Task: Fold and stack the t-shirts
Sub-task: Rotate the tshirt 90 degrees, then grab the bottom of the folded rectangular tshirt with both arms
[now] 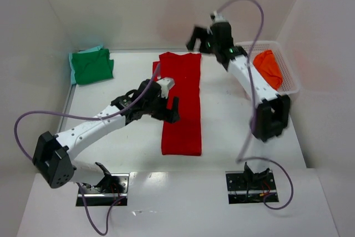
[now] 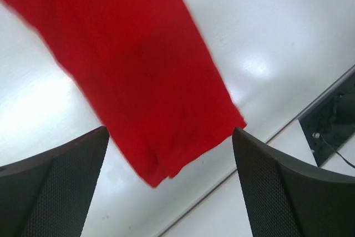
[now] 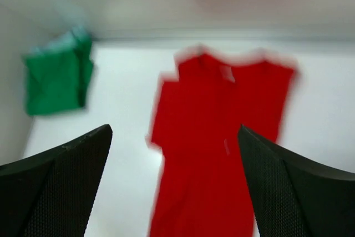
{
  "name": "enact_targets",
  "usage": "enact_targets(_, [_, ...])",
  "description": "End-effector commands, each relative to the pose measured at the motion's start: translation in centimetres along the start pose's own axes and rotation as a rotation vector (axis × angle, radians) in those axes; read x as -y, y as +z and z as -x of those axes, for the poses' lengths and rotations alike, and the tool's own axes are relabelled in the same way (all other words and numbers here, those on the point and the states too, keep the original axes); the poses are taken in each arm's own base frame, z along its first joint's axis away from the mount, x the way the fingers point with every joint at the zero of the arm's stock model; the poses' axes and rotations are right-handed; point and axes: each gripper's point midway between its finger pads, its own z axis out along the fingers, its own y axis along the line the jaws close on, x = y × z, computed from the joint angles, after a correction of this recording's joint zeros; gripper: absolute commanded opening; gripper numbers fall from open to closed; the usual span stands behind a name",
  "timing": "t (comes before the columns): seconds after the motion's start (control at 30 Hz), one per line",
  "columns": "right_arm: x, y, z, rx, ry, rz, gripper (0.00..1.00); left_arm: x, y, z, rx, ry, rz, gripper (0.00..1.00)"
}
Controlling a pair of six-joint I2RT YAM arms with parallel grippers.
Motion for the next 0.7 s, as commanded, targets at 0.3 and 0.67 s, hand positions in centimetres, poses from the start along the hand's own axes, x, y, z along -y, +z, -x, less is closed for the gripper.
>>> enact_targets(0.3, [6.9, -18.1, -23.2, -0.380, 0.307, -0.147, 0.98, -2.6, -0.1, -5.7, -0.113, -0.223, -0.088, 1.00])
enact_targets(0.67, [3.7, -23.5, -29.6, -0.510, 0.515, -0.033, 0.89, -2.2, -0.6, -9.5, -0.226, -0.282, -0.126, 1.00])
